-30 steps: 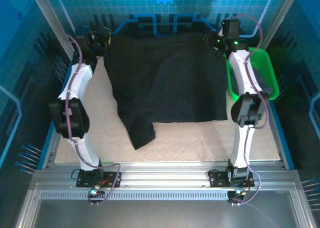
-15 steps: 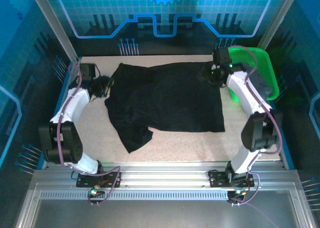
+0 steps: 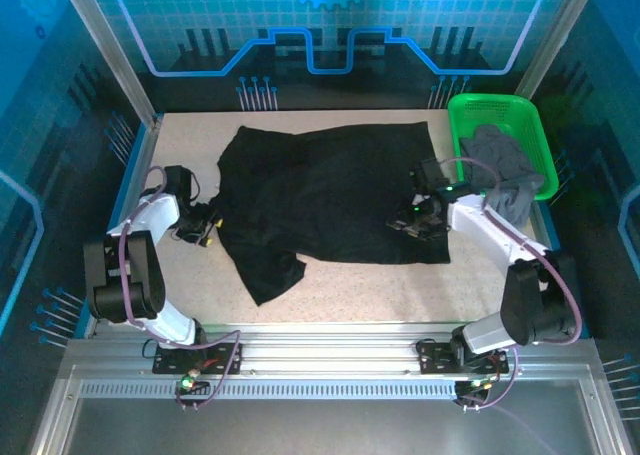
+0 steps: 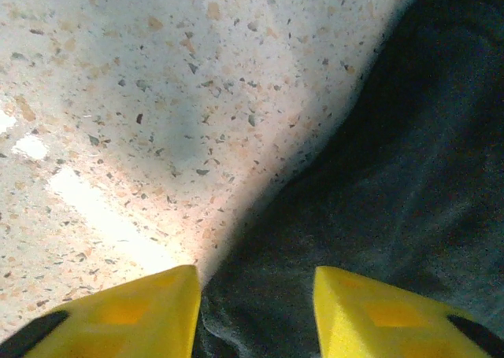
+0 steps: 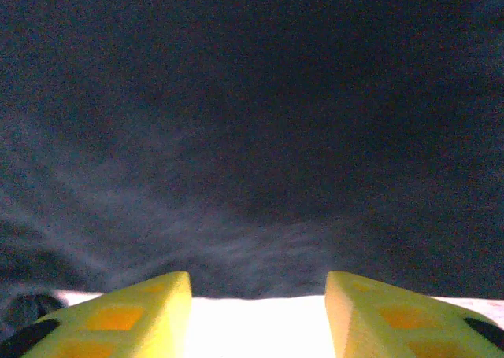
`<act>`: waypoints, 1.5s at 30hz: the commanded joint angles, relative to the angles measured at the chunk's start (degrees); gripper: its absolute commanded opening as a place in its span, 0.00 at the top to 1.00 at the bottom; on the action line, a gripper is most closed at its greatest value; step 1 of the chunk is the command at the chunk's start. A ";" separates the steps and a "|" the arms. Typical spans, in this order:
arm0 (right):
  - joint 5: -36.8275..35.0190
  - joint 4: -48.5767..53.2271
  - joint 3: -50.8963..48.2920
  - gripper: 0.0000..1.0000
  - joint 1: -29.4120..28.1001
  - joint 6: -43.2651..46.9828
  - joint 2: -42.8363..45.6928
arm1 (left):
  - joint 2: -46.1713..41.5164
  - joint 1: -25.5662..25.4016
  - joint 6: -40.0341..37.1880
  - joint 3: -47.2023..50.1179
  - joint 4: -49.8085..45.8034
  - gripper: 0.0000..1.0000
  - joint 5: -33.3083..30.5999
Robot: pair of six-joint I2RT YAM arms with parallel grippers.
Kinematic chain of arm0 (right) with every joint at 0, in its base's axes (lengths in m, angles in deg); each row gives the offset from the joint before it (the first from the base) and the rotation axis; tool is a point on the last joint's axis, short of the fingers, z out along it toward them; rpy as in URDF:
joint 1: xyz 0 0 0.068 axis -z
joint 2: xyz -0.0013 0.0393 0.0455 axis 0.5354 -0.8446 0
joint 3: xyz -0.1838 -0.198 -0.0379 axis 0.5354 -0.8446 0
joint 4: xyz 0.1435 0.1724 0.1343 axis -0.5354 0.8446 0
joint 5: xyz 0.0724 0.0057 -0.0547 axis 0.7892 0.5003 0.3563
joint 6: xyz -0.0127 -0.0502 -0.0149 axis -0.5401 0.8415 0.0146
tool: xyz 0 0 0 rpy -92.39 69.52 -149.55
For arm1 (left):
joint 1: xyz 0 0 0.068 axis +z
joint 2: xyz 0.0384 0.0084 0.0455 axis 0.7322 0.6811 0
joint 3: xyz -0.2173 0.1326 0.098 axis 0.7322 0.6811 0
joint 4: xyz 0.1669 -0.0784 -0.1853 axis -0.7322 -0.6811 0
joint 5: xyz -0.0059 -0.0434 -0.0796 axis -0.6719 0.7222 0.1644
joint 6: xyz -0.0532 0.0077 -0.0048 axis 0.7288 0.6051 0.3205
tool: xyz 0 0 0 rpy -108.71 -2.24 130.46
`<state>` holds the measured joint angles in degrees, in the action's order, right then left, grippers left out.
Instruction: Fold and stack the t-shirts
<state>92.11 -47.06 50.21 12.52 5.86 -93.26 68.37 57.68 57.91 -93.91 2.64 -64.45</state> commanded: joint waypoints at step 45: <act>-1.02 11.31 54.05 1.00 -22.62 17.08 -40.84 | -7.17 0.02 -2.68 2.06 -1.51 0.53 0.45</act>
<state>85.12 -34.91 106.69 -12.84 24.41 -136.98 62.19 57.72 56.55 -92.95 0.30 -65.83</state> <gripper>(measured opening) 0.066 0.473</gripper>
